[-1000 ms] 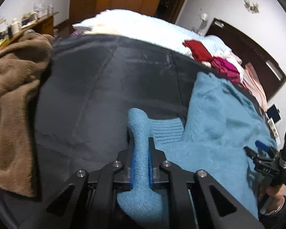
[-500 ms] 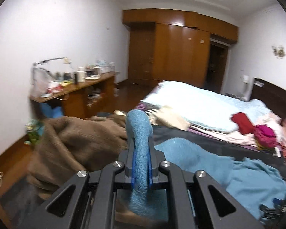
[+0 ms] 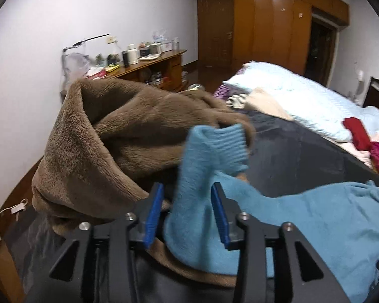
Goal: Fold clothes
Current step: 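Release the sleeve and press the sweater flat with the left gripper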
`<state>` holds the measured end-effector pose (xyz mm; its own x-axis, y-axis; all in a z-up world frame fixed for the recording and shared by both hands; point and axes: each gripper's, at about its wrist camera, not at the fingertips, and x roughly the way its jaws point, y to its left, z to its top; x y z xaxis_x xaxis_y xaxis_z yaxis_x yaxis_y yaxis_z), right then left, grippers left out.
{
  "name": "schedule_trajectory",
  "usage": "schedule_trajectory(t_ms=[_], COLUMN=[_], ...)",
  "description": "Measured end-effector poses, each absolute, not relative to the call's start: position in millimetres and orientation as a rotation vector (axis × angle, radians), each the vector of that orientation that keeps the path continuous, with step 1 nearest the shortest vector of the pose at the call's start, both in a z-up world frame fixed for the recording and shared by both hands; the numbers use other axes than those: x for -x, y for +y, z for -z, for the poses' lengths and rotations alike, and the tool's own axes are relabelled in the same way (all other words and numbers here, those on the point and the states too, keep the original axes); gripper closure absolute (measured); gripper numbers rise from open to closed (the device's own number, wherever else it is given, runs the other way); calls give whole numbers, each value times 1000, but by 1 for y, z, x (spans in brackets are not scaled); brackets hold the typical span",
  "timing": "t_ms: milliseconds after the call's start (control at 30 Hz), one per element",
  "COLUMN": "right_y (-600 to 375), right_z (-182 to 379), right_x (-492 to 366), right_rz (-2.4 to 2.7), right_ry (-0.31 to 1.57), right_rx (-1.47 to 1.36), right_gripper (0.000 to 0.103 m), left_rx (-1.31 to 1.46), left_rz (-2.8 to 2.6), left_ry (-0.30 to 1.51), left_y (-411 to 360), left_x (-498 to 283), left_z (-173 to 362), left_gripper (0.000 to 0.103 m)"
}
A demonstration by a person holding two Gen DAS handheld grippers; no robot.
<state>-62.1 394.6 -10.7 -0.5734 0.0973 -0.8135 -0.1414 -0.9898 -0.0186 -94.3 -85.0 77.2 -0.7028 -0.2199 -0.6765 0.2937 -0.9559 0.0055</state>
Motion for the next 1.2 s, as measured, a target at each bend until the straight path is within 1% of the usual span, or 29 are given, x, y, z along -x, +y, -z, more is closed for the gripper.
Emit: schedule_trajectory(t_ms=[67, 133, 200, 233, 333, 667, 733, 833, 967, 1200], right_y=[394, 395, 395, 395, 395, 395, 394, 393, 385, 371], right_z=[11, 11, 11, 11, 11, 11, 11, 11, 12, 12], right_x=[62, 62, 62, 62, 62, 61, 61, 62, 65, 67], right_rz=[-2672, -2671, -2672, -2672, -2672, -2675, -2672, -2655, -2603, -2581], right_ry=[71, 71, 72, 71, 71, 76, 75, 97, 145, 160], right_rx=[1378, 1378, 1377, 1377, 1377, 1378, 1378, 1371, 1349, 1337], right_gripper=[1, 1, 1, 1, 1, 1, 1, 0, 0, 0], left_rx=[-1026, -1011, -1035, -1057, -1162, -1451, -1508, -1594, -1551, -1548], left_rz=[2738, 2812, 2899, 2940, 3052, 2988, 2971, 2943, 2971, 3008], left_ry=[100, 48, 8, -18, -79, -229, -259, -305, -379, -341], left_y=[-62, -39, -8, 8, 54, 119, 131, 151, 150, 133], left_x=[84, 73, 63, 59, 49, 67, 70, 76, 77, 82], left_z=[-83, -89, -89, -88, -78, -22, -11, 6, 7, 7], left_gripper=[53, 43, 37, 36, 35, 35, 30, 30, 30, 30])
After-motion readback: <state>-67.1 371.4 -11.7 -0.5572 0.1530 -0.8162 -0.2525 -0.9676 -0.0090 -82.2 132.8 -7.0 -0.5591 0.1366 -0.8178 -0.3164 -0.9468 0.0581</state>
